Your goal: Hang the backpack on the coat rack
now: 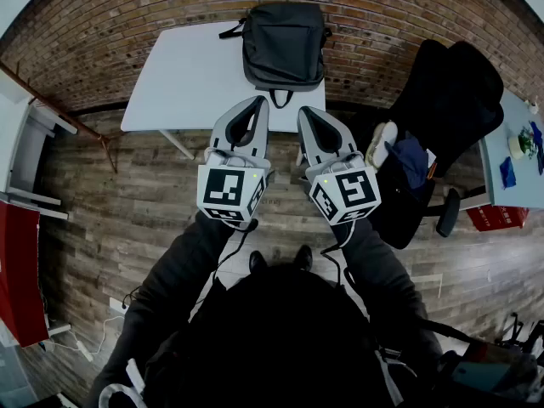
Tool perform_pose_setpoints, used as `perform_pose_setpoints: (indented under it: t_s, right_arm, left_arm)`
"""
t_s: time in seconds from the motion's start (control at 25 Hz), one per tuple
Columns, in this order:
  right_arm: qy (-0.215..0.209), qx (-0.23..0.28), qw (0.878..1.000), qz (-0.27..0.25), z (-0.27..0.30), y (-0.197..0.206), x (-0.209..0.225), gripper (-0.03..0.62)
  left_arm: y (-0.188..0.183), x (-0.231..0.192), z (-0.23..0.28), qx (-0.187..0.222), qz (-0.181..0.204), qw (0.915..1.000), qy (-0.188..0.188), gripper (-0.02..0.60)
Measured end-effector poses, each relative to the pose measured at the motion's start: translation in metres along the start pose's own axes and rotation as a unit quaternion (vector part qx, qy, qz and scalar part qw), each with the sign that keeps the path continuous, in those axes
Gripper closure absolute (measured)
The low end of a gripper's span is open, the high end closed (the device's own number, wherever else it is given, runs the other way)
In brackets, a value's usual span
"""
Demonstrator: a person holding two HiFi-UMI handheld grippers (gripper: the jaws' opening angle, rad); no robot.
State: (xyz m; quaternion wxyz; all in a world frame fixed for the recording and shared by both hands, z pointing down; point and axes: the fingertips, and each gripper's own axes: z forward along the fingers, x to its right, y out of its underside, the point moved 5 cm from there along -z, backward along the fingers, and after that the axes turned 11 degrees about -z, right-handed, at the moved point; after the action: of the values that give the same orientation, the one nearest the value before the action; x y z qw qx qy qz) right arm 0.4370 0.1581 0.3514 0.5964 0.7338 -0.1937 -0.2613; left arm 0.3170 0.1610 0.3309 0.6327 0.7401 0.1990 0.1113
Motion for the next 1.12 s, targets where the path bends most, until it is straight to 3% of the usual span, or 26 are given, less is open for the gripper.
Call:
perform_pose_setpoints:
  t_s: [0.64,1.12]
  right_arm:
    - [0.002,0.001,1.000,-0.007,-0.006,-0.010,-0.001,0.588]
    - [0.009,0.009,1.000,0.005,0.004,-0.013,-0.026,0.588]
  left_arm:
    - [0.001,0.009,-0.002,-0.001,0.000,1.0000,0.010,0.572]
    - [-0.001,-0.015,-0.018,0.002,-0.006,0.9998,0.017,0.572]
